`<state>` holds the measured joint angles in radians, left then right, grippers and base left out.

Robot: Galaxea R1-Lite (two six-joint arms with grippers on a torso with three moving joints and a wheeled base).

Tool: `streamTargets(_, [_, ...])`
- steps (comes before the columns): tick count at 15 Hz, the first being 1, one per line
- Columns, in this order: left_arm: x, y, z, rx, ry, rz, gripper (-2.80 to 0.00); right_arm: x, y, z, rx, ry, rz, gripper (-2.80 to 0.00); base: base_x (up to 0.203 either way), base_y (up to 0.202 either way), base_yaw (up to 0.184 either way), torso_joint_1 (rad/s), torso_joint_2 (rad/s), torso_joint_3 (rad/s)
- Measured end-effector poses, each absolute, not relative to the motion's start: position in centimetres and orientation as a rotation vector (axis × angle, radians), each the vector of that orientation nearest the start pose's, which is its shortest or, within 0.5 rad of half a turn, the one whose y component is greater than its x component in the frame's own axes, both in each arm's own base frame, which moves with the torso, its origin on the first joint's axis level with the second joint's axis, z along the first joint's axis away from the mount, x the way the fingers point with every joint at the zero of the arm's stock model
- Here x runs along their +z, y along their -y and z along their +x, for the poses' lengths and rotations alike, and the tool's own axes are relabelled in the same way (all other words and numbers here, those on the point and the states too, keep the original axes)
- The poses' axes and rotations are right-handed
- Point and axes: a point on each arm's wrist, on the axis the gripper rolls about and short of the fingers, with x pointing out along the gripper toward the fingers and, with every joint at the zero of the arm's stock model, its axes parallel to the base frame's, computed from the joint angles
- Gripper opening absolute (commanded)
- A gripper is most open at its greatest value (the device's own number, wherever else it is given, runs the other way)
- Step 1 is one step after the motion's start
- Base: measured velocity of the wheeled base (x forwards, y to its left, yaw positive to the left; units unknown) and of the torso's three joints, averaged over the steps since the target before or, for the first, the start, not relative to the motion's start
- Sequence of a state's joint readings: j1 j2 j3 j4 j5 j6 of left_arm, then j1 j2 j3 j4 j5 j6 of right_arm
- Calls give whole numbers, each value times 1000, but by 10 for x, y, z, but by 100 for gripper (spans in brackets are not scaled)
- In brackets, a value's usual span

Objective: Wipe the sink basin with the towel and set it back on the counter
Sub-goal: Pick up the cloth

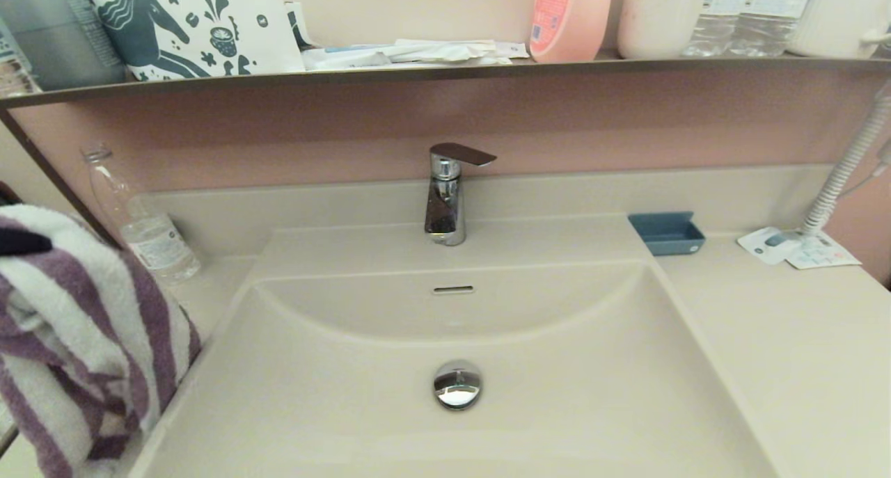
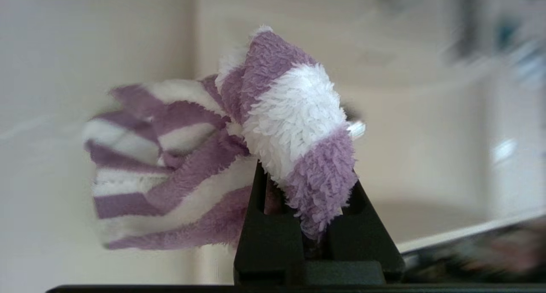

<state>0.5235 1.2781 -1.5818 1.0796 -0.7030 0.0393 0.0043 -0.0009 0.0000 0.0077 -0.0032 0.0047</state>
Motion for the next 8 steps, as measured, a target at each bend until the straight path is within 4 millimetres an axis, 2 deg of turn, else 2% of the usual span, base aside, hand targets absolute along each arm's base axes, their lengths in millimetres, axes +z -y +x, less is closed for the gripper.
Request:
streamTargets(2, [361, -40, 113, -164, -599, -497, -280, 75, 0, -23, 1, -7, 5, -280, 0, 0, 0, 0, 0, 0])
streamTargets(6, [375, -19, 113, -69, -598, -649, -280, 75, 0, -23, 1, -7, 4, -280, 0, 0, 0, 0, 0, 0])
streamTargets(8, [378, -8, 122, -37, -584, -712, -280, 75, 0, -23, 1, -7, 4, -280, 0, 0, 0, 0, 0, 0])
